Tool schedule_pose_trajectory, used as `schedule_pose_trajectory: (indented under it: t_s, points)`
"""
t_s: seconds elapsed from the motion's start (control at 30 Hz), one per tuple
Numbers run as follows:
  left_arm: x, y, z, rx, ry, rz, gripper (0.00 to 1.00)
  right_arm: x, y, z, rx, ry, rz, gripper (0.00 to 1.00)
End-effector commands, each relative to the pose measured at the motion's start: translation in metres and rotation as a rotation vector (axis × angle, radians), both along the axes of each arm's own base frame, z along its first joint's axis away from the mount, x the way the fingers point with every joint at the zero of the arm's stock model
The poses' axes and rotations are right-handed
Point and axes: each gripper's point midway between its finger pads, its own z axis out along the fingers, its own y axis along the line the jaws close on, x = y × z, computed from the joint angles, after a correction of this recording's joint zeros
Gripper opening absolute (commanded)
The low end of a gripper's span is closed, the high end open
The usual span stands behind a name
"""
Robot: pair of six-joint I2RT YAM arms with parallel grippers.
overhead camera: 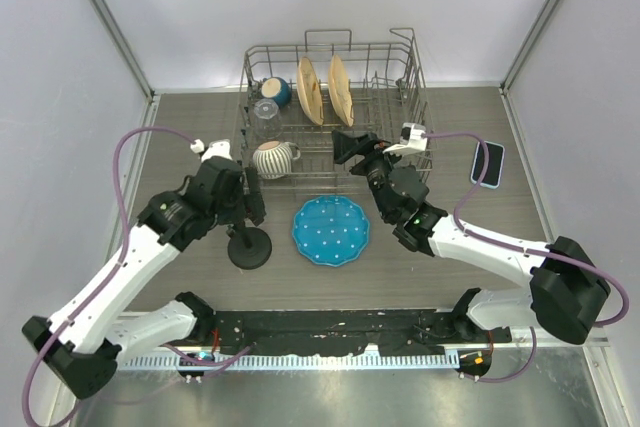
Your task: Place the phone on the phone stand
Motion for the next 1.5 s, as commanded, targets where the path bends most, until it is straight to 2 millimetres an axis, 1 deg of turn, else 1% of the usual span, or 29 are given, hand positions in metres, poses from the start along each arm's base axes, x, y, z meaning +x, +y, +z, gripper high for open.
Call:
schedule_pose_trajectory:
  t_s: [0.0, 0.03, 0.13, 0.2, 0.33, 0.4, 0.5, 0.57, 0.77, 0.87, 0.9, 0.97, 1.0, 1.03, 1.07, 1.1, 1.13, 1.17, 1.23, 1.47]
  points:
    - [0.013, 0.011, 0.006, 0.089, -0.012, 0.104, 0.88, 0.000, 0.001, 0.013, -0.003, -0.028, 0.015, 0.84]
    - [0.014, 0.010, 0.006, 0.093, -0.010, 0.103, 0.85, 0.000, 0.002, 0.013, -0.006, -0.028, 0.021, 0.84]
    - [0.019, 0.005, 0.006, 0.103, -0.015, 0.077, 0.81, 0.001, 0.003, 0.014, -0.011, -0.028, 0.026, 0.84]
    - [0.020, 0.006, 0.006, 0.128, -0.016, 0.060, 0.79, 0.001, 0.001, 0.015, -0.015, -0.030, 0.024, 0.84]
    - [0.020, 0.007, 0.009, 0.158, -0.026, 0.011, 0.62, 0.001, -0.003, 0.017, -0.018, -0.034, 0.015, 0.84]
    - [0.020, 0.005, 0.009, 0.160, -0.027, -0.014, 0.61, 0.001, -0.004, 0.015, -0.022, -0.031, 0.014, 0.84]
    - [0.020, 0.000, 0.008, 0.158, -0.016, -0.049, 0.58, 0.001, -0.006, 0.018, -0.021, -0.037, 0.013, 0.84]
    - [0.019, -0.008, 0.005, 0.145, 0.000, -0.091, 0.56, 0.000, -0.007, 0.018, -0.024, -0.037, 0.011, 0.84]
    - [0.017, -0.009, -0.002, 0.177, 0.044, -0.118, 0.56, 0.001, -0.016, 0.019, -0.026, -0.040, -0.013, 0.84]
    - [0.017, -0.008, -0.006, 0.206, 0.064, -0.142, 0.45, 0.001, -0.018, 0.019, -0.026, -0.041, -0.015, 0.84]
    - [0.017, -0.007, -0.007, 0.219, 0.070, -0.149, 0.40, 0.001, -0.018, 0.018, -0.027, -0.040, -0.013, 0.84]
    - [0.016, -0.006, -0.008, 0.243, 0.078, -0.177, 0.35, 0.001, -0.018, 0.018, -0.029, -0.040, -0.011, 0.84]
    - [0.016, -0.007, -0.007, 0.248, 0.076, -0.192, 0.24, 0.002, -0.018, 0.018, -0.029, -0.040, -0.013, 0.84]
    - [0.016, -0.007, -0.006, 0.252, 0.071, -0.206, 0.09, 0.002, -0.018, 0.017, -0.028, -0.038, -0.013, 0.84]
    - [0.017, -0.007, -0.004, 0.251, 0.055, -0.216, 0.00, 0.002, -0.018, 0.017, -0.029, -0.037, -0.014, 0.84]
    - [0.016, -0.009, 0.001, 0.259, 0.028, -0.269, 0.00, 0.003, -0.018, 0.016, -0.030, -0.036, -0.014, 0.84]
    - [0.014, -0.010, -0.001, 0.261, 0.019, -0.307, 0.00, 0.002, -0.017, 0.017, -0.029, -0.039, -0.010, 0.84]
    - [0.014, -0.015, 0.002, 0.252, -0.010, -0.357, 0.00, 0.003, -0.017, 0.016, -0.031, -0.037, -0.010, 0.84]
    - [0.009, -0.016, 0.003, 0.267, -0.035, -0.437, 0.00, 0.003, -0.015, 0.017, -0.031, -0.038, 0.000, 0.84]
    - [-0.002, -0.020, -0.001, 0.313, 0.004, -0.605, 0.00, 0.006, -0.007, 0.011, -0.054, -0.025, 0.022, 0.84]
